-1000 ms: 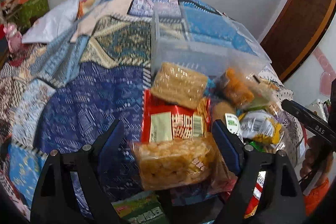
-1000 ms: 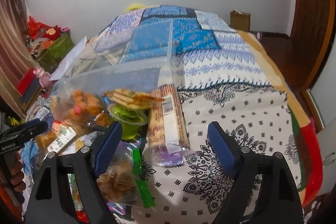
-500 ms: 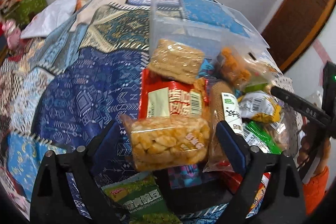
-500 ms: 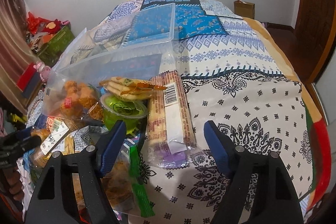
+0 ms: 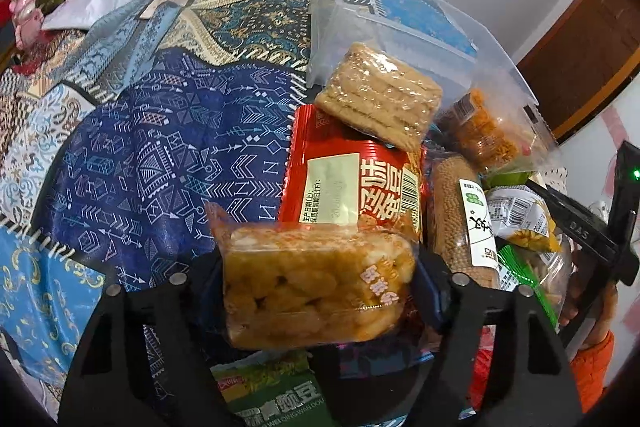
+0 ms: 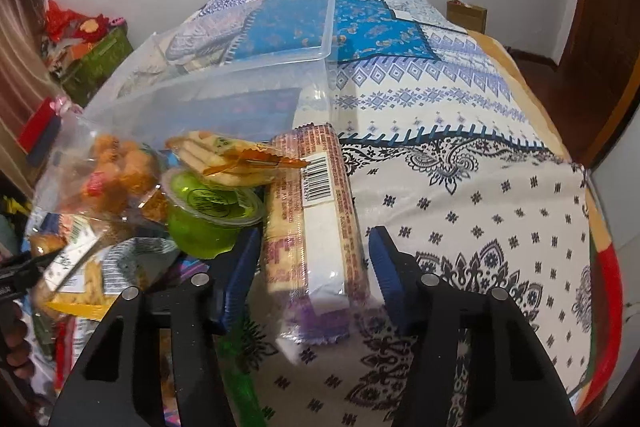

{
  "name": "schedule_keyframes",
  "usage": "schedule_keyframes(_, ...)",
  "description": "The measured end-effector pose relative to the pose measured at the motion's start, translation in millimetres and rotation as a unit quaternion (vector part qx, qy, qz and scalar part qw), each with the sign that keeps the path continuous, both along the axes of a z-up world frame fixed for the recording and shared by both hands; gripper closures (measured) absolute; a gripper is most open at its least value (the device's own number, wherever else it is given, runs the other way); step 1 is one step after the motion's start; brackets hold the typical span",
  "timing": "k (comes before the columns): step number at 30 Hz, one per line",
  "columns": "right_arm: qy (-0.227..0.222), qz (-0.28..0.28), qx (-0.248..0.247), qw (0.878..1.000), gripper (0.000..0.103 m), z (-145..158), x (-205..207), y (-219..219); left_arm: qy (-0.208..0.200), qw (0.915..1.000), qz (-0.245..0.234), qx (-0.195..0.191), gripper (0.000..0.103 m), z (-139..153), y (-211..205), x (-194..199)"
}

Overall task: Organize snacks
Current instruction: 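Grasp the peanut cracker bag with the left tool while the right tool grasps the biscuit roll, then carry both snacks into the clear box and open both tools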

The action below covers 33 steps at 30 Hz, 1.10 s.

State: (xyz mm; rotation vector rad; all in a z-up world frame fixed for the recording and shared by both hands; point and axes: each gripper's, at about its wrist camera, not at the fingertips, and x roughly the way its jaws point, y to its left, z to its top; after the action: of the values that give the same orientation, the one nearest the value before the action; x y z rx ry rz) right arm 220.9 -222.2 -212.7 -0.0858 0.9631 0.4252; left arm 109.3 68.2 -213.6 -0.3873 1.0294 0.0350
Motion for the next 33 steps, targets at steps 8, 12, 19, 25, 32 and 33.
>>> schedule_keyframes(8, -0.010, 0.010, -0.028, 0.999, 0.061, -0.4, 2.5, 6.5, -0.026, 0.9992, 0.001, 0.030, 0.028, 17.4, -1.8, -9.0)
schedule_keyframes(12, -0.011, -0.001, -0.013, 1.000, 0.061, 6.3, -5.9, -2.8, -0.047, 0.9981, 0.007, 0.039, 0.028, 34.1, 2.6, -12.5)
schedule_keyframes(19, -0.039, -0.023, 0.009, 0.999, 0.061, 35.0, -20.3, -21.5, -0.099, 0.9932, 0.013, 0.059, 0.028, 71.9, 8.3, -10.5)
schedule_keyframes(25, -0.082, -0.023, 0.036, 0.996, 0.061, 71.7, -26.9, -26.0, -0.143, 0.9870, 0.010, 0.072, 0.028, 105.2, 4.3, 1.7)
schedule_keyframes(32, -0.116, -0.007, 0.063, 0.991, 0.061, 98.1, -13.8, -9.1, -0.186, 0.9795, 0.000, 0.079, 0.028, 136.9, -2.5, 31.5)
schedule_keyframes(33, -0.120, -0.004, 0.068, 0.990, 0.061, 100.9, -9.4, -5.0, -0.188, 0.9788, 0.000, 0.080, 0.028, 139.5, -3.4, 35.4)
